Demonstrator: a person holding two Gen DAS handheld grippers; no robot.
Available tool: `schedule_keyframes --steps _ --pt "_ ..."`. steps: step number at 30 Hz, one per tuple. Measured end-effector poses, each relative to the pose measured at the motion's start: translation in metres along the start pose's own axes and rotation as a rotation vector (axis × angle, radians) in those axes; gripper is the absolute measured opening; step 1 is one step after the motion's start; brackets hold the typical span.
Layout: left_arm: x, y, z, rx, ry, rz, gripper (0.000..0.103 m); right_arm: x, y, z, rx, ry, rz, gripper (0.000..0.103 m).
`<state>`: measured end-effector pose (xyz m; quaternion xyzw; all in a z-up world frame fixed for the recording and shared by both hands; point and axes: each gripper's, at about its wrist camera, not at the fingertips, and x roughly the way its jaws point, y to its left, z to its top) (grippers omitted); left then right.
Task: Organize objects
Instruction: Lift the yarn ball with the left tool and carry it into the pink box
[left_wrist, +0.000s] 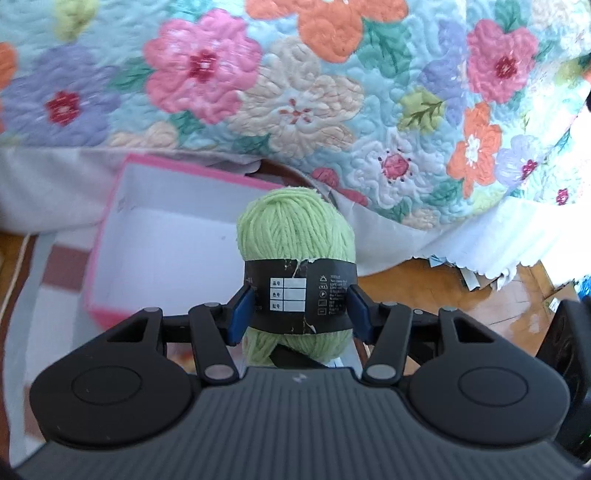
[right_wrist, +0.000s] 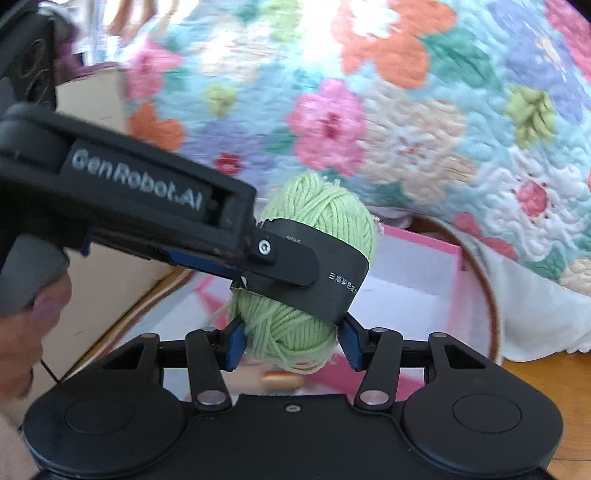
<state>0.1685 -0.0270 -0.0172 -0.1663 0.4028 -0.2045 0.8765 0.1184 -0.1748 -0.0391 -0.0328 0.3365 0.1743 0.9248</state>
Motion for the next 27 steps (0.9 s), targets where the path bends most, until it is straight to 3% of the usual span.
schedule_keyframes --steps 10,12,21,27 --pt "0.130 0.035 0.040 -0.026 0.105 -0.033 0.053 0.106 -0.083 0.022 0.189 0.167 -0.050 0.057" --pt "0.145 0.044 0.042 -0.048 0.126 -0.057 0.053 0.108 -0.085 0.016 0.201 0.192 -0.058 0.057" --pt "0.178 0.079 0.044 -0.189 0.168 -0.090 0.053 0.147 -0.082 0.026 0.104 0.257 -0.128 0.056" --pt "0.196 0.088 0.035 -0.251 0.191 -0.082 0.055 0.160 -0.068 0.023 -0.098 0.256 -0.233 0.052"
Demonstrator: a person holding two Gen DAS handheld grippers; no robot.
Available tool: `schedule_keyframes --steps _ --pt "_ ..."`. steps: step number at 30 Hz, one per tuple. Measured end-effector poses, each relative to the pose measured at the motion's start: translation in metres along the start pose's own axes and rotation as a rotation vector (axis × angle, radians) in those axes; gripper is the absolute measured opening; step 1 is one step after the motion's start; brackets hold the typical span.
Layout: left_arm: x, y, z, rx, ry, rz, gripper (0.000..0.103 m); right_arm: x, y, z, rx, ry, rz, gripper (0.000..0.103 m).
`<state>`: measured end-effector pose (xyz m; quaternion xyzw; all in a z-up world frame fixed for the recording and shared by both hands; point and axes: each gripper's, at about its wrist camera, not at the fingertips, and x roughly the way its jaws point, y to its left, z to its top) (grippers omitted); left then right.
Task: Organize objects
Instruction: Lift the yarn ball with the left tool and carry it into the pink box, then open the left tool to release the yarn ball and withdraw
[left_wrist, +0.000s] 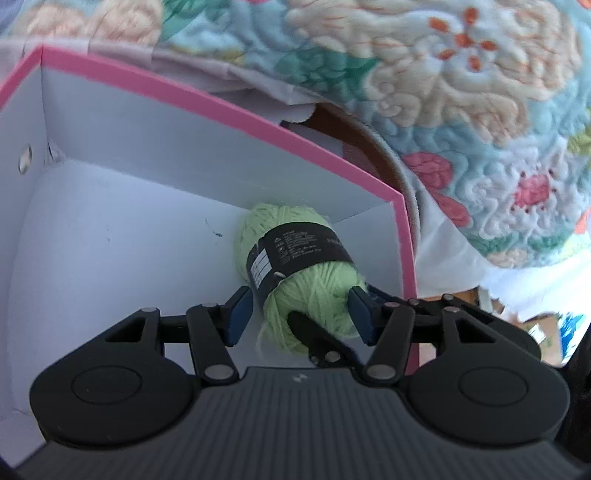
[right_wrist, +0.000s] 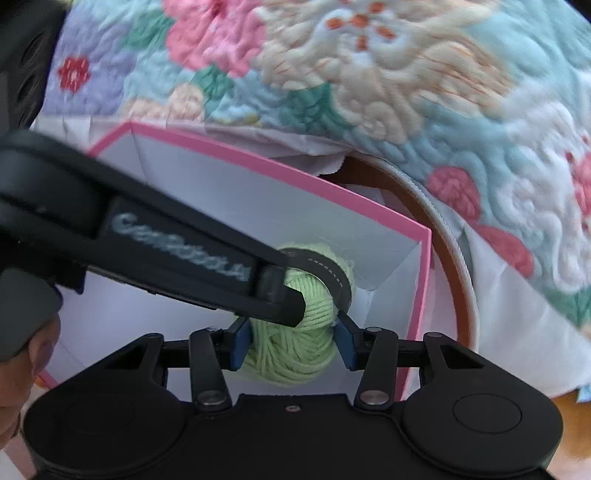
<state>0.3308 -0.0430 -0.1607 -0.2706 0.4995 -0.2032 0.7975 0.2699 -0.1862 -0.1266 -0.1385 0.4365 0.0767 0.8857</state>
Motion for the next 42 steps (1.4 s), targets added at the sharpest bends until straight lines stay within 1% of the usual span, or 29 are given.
schedule_keyframes --steps 2,3,4,6,8,11,13,14,15,17,18,19,20,22,24,27,29,32,35,37,39,42 --pt "0.002 0.004 -0.002 -0.029 0.004 -0.013 0.051 0.000 0.001 -0.001 -0.027 0.012 0.001 0.052" --pt "0.002 0.004 -0.003 -0.021 0.004 -0.021 0.048 -0.002 0.000 -0.003 -0.036 0.010 0.011 0.052" --pt "0.003 0.004 -0.004 -0.007 0.005 -0.020 0.046 -0.004 -0.002 -0.005 -0.041 0.010 0.024 0.053" --pt "0.005 0.000 -0.005 0.052 0.014 -0.015 0.045 -0.010 -0.007 -0.009 -0.029 0.001 0.069 0.055" --pt "0.005 -0.004 -0.005 0.103 0.024 -0.031 0.045 -0.015 -0.011 -0.013 -0.034 0.009 0.109 0.057" --pt "0.003 -0.011 -0.003 0.145 0.048 -0.014 0.045 -0.023 -0.016 -0.017 -0.047 0.001 0.105 0.057" --pt "0.000 -0.013 -0.001 0.146 0.063 -0.014 0.049 -0.026 -0.019 -0.018 -0.052 -0.015 0.090 0.057" --pt "-0.002 -0.014 -0.001 0.144 0.064 -0.019 0.049 -0.027 -0.020 -0.018 -0.054 -0.025 0.083 0.056" --pt "-0.004 -0.014 0.000 0.144 0.058 -0.017 0.049 -0.027 -0.020 -0.018 -0.057 -0.031 0.083 0.055" --pt "-0.004 -0.015 -0.001 0.151 0.040 0.011 0.049 -0.023 -0.017 -0.018 -0.079 -0.024 0.093 0.040" --pt "-0.002 -0.015 -0.002 0.152 0.042 0.028 0.048 -0.021 -0.014 -0.018 -0.098 -0.017 0.090 0.037" --pt "0.001 -0.014 -0.003 0.148 0.052 0.040 0.047 -0.018 -0.010 -0.019 -0.120 -0.010 0.083 0.030" --pt "0.006 -0.012 -0.004 0.134 0.065 0.052 0.046 -0.016 -0.006 -0.020 -0.142 -0.004 0.070 0.027" --pt "0.013 -0.008 -0.008 0.104 0.077 0.065 0.041 -0.013 0.000 -0.022 -0.177 -0.010 0.037 0.027" --pt "0.016 -0.004 -0.011 0.072 0.063 0.063 0.038 -0.010 0.004 -0.022 -0.205 -0.019 0.019 0.025" --pt "0.014 -0.002 -0.010 0.042 0.027 0.065 0.037 -0.004 0.005 -0.018 -0.233 -0.031 0.009 0.025" --pt "0.011 0.000 -0.008 0.015 0.006 0.053 0.037 0.000 0.004 -0.014 -0.239 -0.040 0.000 0.025" --pt "0.002 0.001 -0.003 -0.003 -0.022 0.041 0.037 0.007 -0.001 -0.006 -0.234 -0.055 -0.016 0.025" --pt "-0.005 0.002 0.000 -0.005 -0.029 0.047 0.037 0.013 -0.008 -0.001 -0.222 -0.067 -0.032 0.026" --pt "-0.008 0.003 -0.002 -0.002 -0.020 0.060 0.037 0.012 -0.014 0.001 -0.176 -0.069 -0.005 0.026" --pt "-0.012 0.002 -0.005 0.013 -0.016 0.089 0.037 0.005 -0.022 0.001 -0.102 -0.065 0.027 0.026" --pt "-0.024 -0.005 -0.015 0.061 -0.043 0.147 0.041 -0.013 -0.032 -0.006 0.014 -0.061 0.100 0.026"
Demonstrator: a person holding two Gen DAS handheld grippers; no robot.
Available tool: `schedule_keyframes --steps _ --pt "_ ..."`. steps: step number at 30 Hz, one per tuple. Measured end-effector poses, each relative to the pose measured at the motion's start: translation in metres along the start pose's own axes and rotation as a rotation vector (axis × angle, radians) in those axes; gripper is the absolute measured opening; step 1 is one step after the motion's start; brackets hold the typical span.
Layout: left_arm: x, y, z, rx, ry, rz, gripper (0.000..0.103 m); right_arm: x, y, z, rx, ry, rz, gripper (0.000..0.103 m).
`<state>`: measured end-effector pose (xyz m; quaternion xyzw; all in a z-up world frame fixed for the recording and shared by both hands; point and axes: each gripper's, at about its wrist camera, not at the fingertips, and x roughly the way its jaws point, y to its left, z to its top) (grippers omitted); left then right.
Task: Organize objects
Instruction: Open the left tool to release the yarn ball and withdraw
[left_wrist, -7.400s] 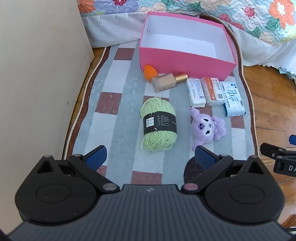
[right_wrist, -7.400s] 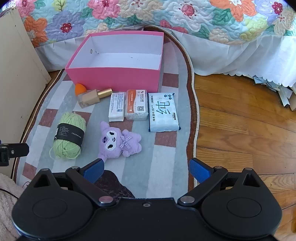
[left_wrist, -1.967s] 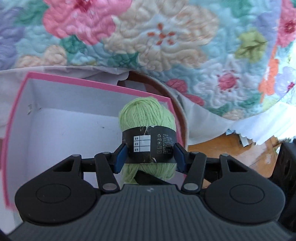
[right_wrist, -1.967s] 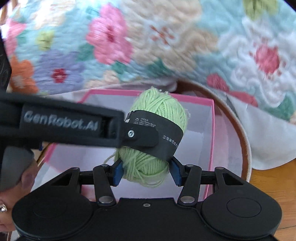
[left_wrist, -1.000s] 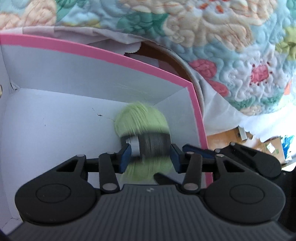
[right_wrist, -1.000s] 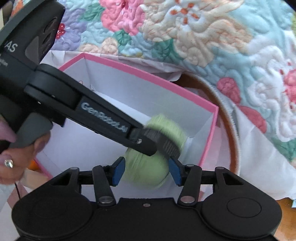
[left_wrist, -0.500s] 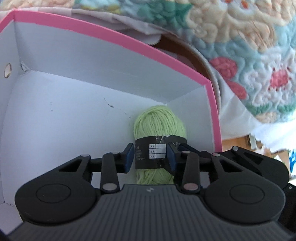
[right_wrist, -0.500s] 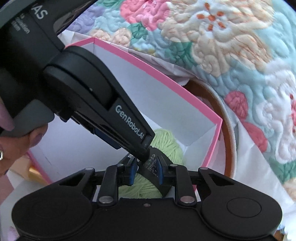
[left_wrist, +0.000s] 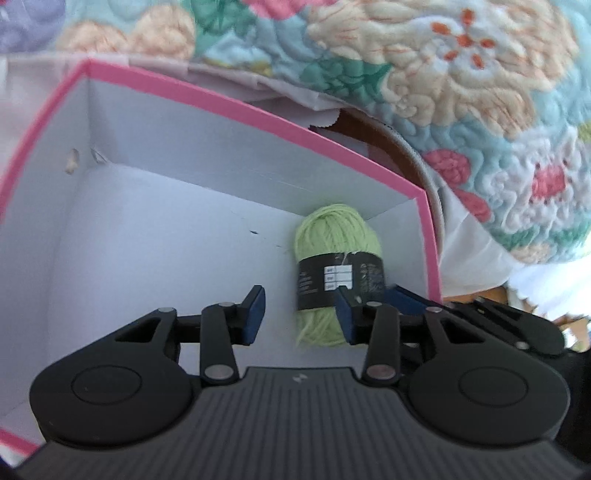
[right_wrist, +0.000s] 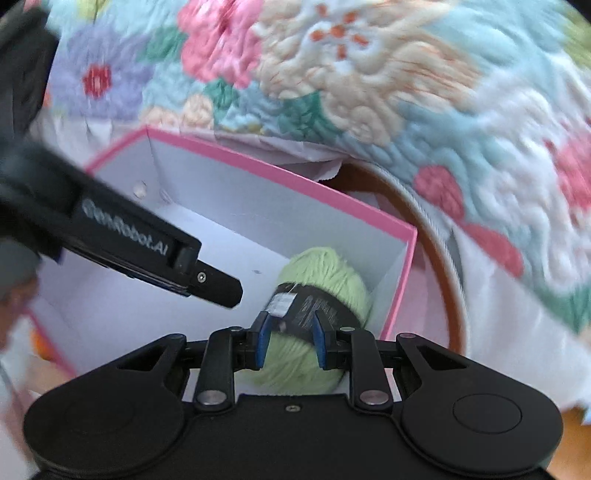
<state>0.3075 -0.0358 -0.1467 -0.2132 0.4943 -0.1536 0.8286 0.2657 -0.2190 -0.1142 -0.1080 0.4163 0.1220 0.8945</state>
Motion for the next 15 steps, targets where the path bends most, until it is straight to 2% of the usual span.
schedule_keyframes --steps 3,8,15 --pt "-0.012 -0.003 -0.009 0.038 0.007 0.043 0.042 -0.021 0.007 -0.008 0.063 -0.001 0.047 0.031" --pt "-0.042 -0.014 -0.023 0.085 0.013 0.059 0.047 -0.066 0.017 -0.021 0.085 -0.027 0.070 0.050" --pt "-0.102 -0.044 -0.036 0.160 0.037 0.114 0.054 -0.125 0.025 -0.020 0.105 -0.049 0.111 0.060"
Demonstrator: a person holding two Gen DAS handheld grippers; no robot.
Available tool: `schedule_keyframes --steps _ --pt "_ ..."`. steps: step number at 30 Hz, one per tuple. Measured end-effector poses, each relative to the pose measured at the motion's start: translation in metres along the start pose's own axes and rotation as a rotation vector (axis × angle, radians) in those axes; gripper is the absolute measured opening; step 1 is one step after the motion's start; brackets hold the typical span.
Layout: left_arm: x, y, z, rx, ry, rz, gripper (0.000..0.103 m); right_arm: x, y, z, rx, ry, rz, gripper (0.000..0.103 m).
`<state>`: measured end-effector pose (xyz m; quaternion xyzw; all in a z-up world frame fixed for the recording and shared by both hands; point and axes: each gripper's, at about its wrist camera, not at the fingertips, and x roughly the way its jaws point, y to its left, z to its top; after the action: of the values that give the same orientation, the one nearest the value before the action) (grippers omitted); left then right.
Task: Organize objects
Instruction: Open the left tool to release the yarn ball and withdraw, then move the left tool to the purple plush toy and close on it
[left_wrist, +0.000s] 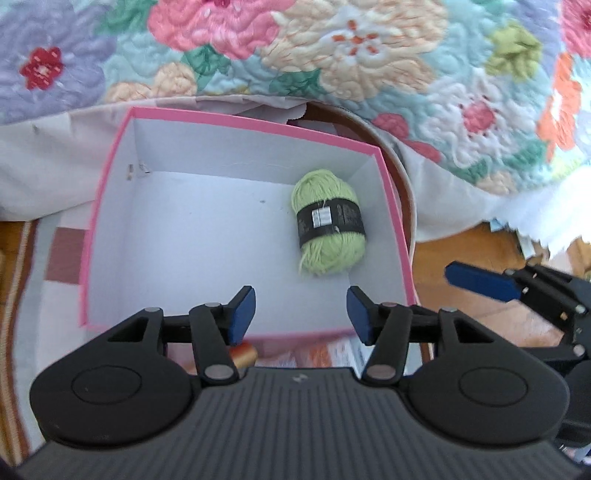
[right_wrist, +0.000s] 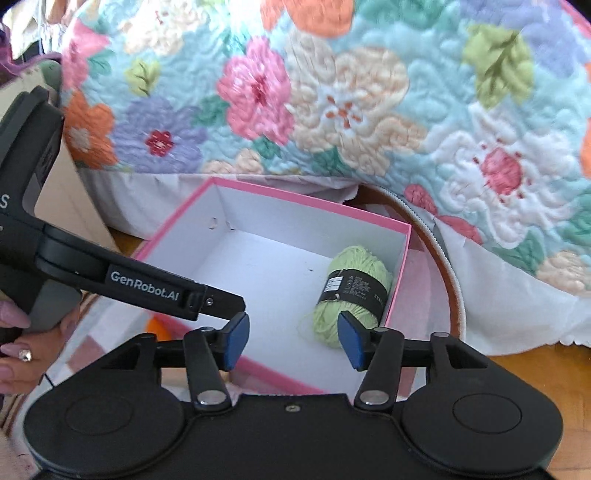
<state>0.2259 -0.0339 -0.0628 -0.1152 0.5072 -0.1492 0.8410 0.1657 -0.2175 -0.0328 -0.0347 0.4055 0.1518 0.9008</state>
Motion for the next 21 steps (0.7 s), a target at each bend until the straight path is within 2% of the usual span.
schedule_keyframes --steps 3,5,7,11,17,21 --pt "-0.026 -0.008 -0.008 0.024 0.025 0.022 0.056 -0.025 0.004 -0.002 0.008 -0.004 0.016 0.067" --pt "-0.043 -0.011 -0.013 0.039 0.033 0.033 0.058 -0.042 0.006 -0.004 0.032 -0.005 0.054 0.075" --pt "-0.058 -0.012 -0.019 0.047 0.043 0.046 0.060 -0.057 0.008 -0.008 0.051 -0.006 0.088 0.076" --pt "-0.087 -0.017 -0.033 0.063 0.045 0.058 0.064 -0.080 0.022 -0.015 0.021 0.022 0.126 0.088" --pt "-0.120 -0.026 -0.055 0.088 0.045 0.066 0.073 -0.108 0.049 -0.034 -0.079 0.067 0.108 0.092" --pt "-0.129 -0.028 -0.072 0.111 0.051 0.067 0.076 -0.117 0.055 -0.054 -0.087 0.076 0.134 0.092"
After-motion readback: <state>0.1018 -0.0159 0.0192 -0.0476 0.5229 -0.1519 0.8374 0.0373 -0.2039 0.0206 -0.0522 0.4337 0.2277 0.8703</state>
